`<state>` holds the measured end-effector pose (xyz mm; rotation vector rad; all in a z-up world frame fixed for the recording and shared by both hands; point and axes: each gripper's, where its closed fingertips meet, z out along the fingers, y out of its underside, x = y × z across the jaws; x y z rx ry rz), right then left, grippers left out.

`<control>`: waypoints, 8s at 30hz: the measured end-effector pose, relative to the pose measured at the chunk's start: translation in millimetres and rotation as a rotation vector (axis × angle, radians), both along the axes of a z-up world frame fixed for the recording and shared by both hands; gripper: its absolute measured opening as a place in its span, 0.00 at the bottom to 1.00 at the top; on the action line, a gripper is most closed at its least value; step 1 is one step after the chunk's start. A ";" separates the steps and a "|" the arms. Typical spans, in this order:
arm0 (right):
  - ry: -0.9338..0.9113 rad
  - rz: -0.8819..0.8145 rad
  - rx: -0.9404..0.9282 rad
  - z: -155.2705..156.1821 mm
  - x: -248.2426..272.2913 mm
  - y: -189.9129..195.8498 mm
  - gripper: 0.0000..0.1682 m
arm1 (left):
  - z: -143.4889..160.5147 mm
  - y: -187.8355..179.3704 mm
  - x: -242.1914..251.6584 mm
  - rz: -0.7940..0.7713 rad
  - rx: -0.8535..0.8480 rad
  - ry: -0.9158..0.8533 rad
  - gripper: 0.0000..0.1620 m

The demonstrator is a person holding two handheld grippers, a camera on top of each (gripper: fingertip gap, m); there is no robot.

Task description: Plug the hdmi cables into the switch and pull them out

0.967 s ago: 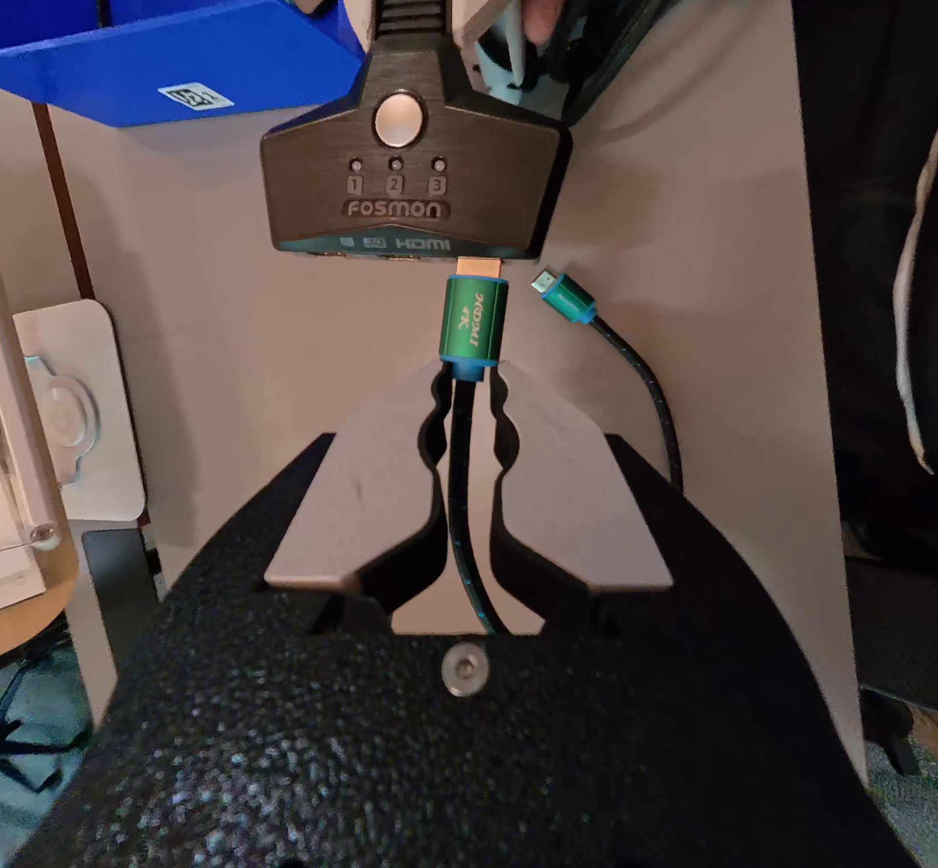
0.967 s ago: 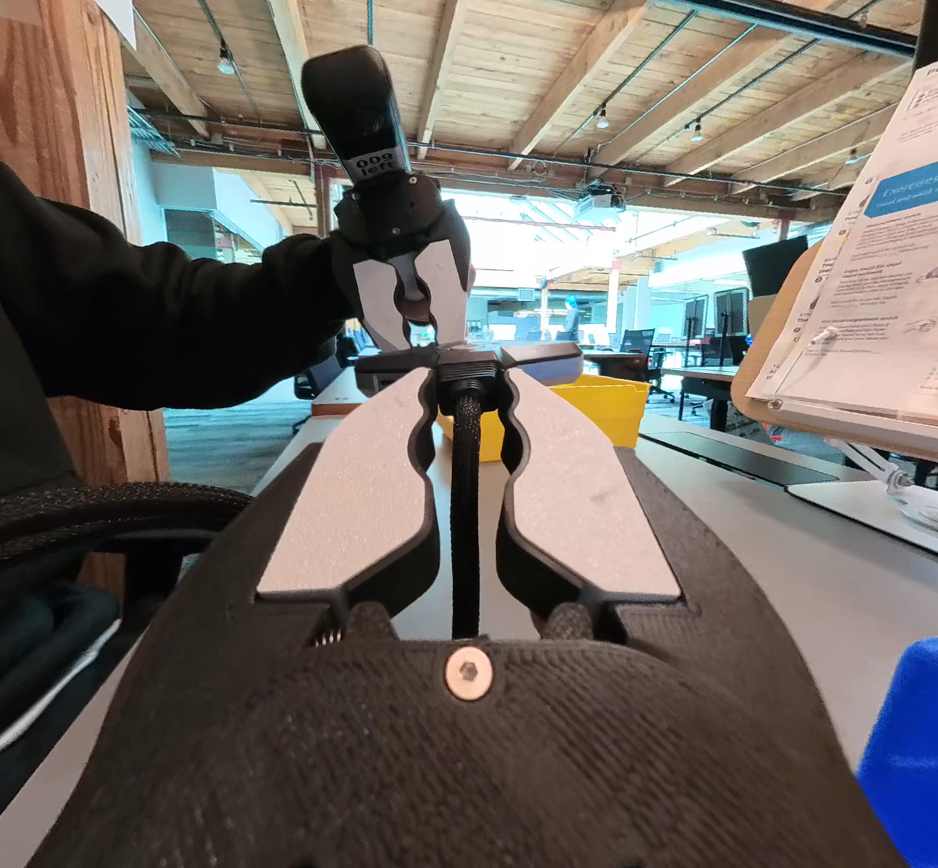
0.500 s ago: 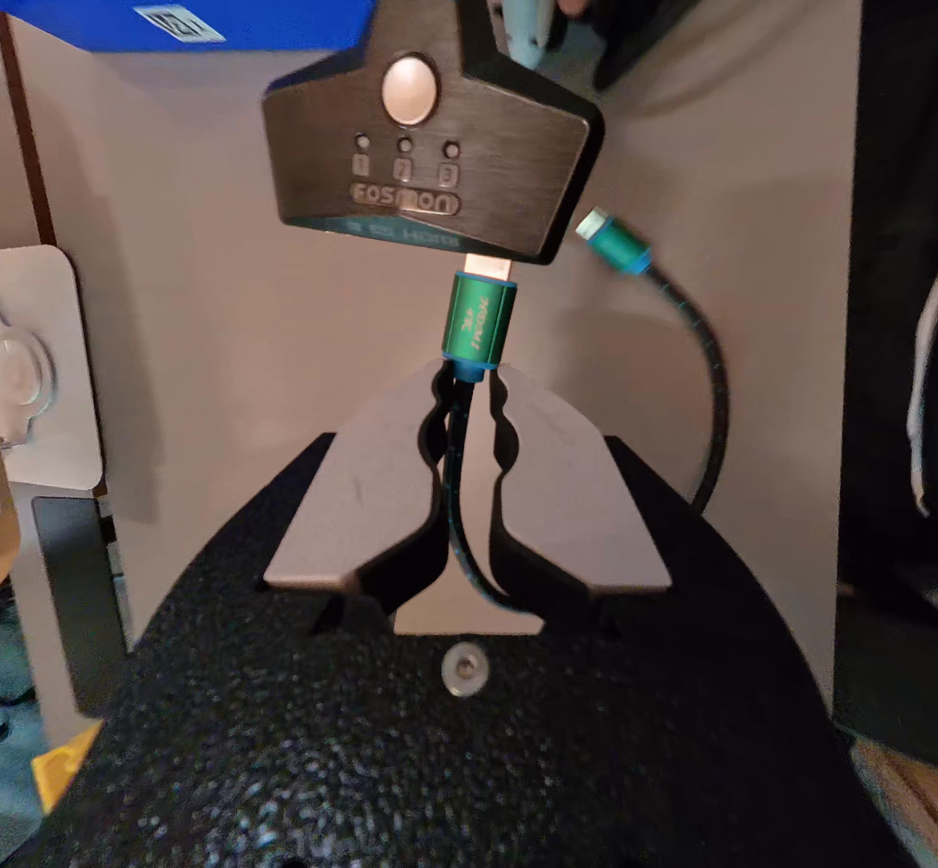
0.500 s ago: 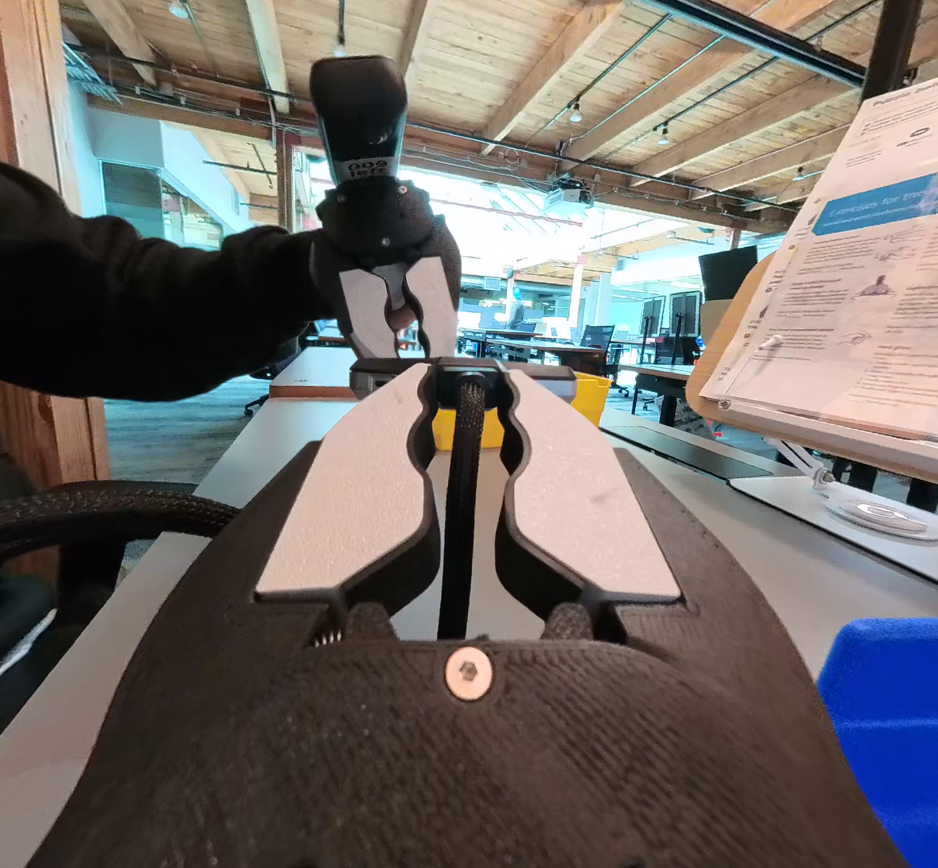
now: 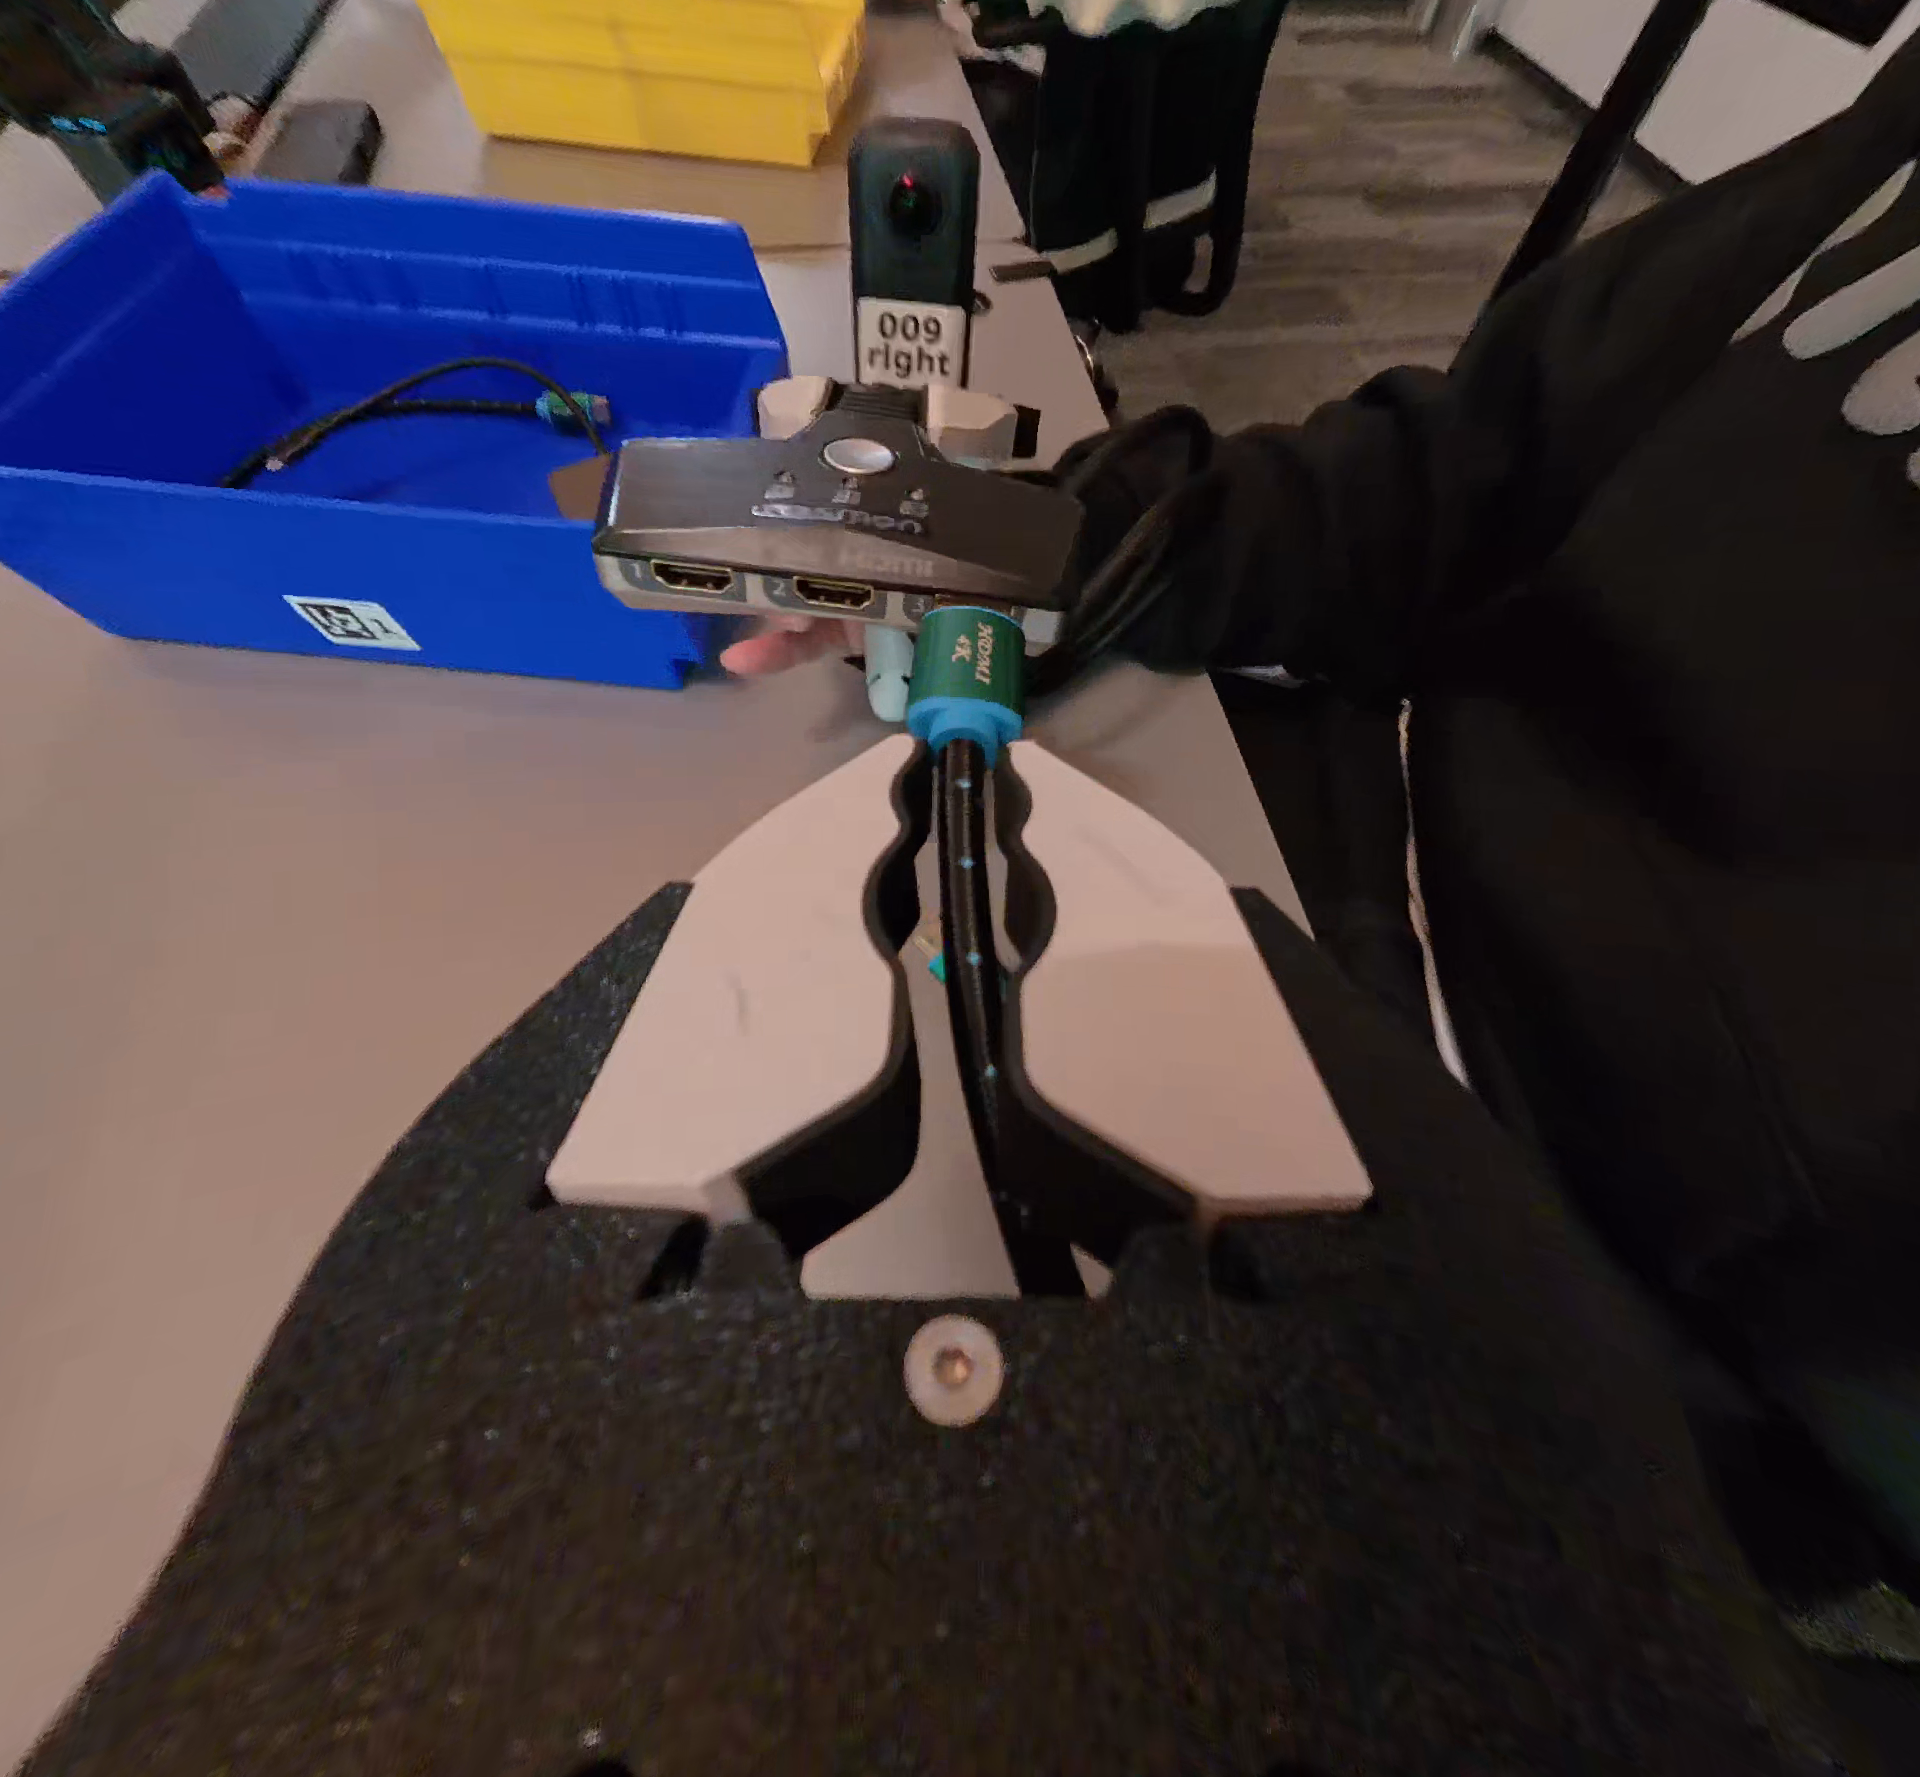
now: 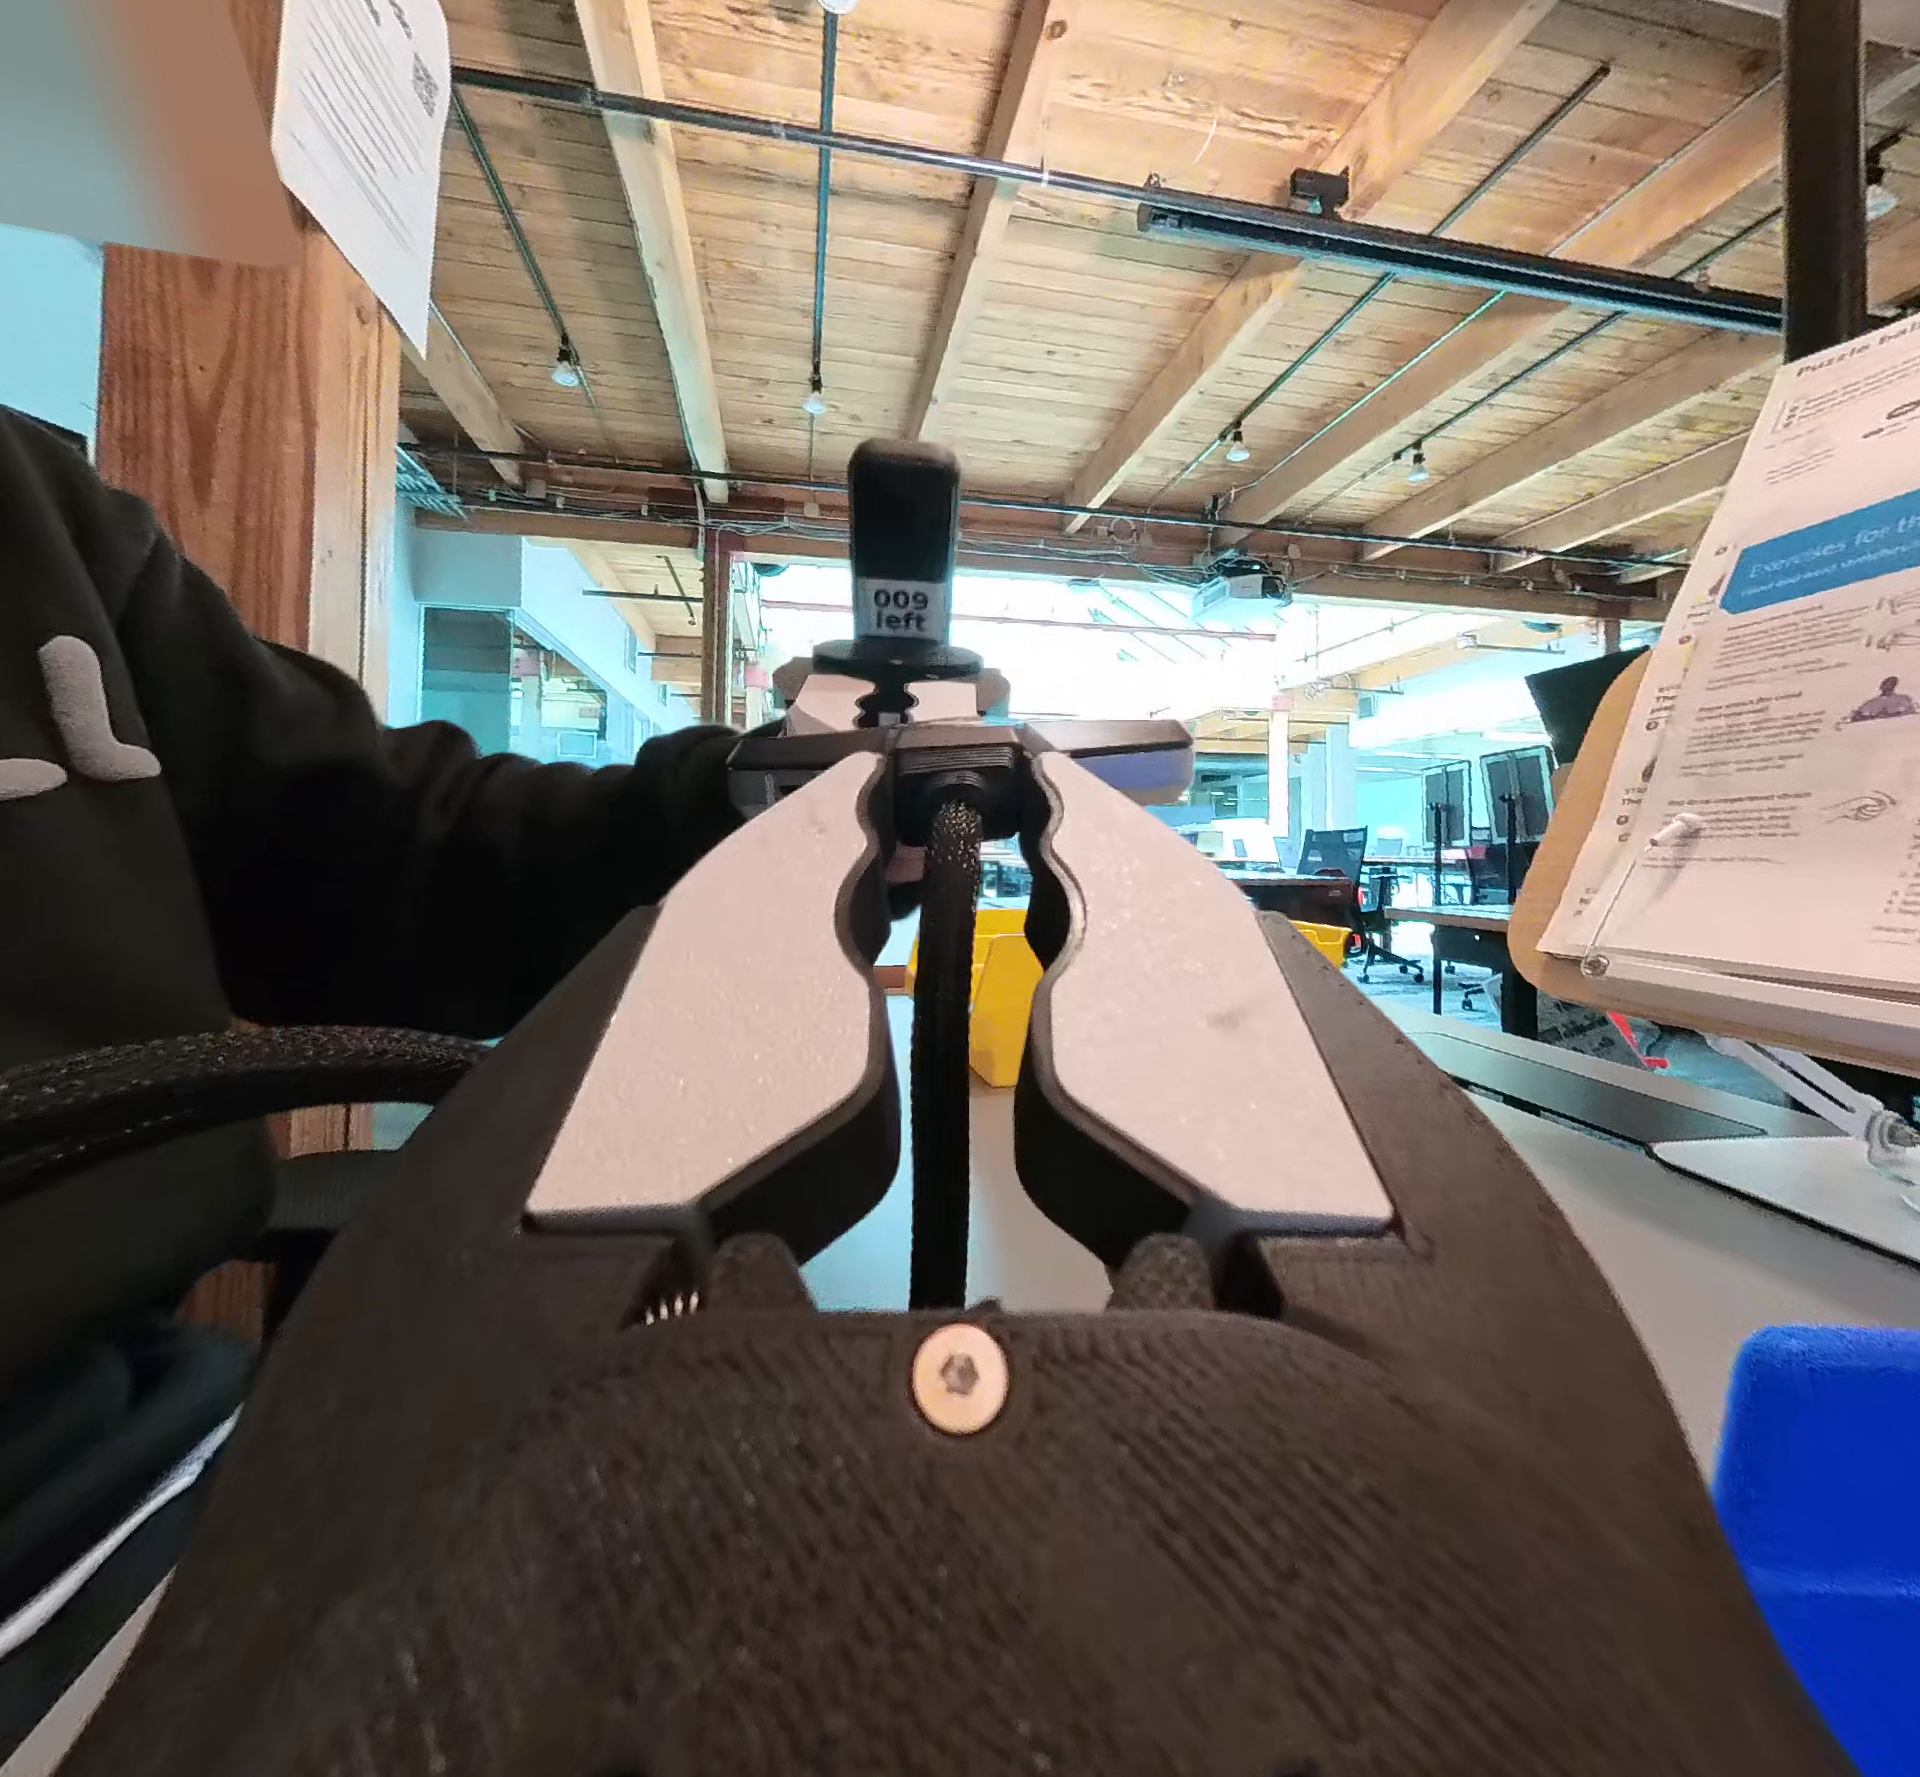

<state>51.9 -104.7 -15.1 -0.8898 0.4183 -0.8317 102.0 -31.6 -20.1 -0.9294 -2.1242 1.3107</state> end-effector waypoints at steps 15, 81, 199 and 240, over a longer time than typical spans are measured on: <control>-0.012 0.000 0.013 1.0 -1.3 -1.9 0.13 | 5.5 0.5 -4.4 0.022 -0.064 0.074 0.09; 0.035 0.001 -0.029 -6.8 4.1 5.9 0.14 | -1.6 -6.1 -9.8 0.012 -0.089 -0.229 0.13; -0.170 0.061 0.285 17.3 -33.5 -46.4 0.13 | -118.4 149.1 -24.7 0.262 0.543 0.305 0.29; -0.108 0.078 0.186 11.7 -23.0 -26.1 0.13 | -160.0 12.1 128.1 0.562 0.166 -0.600 0.05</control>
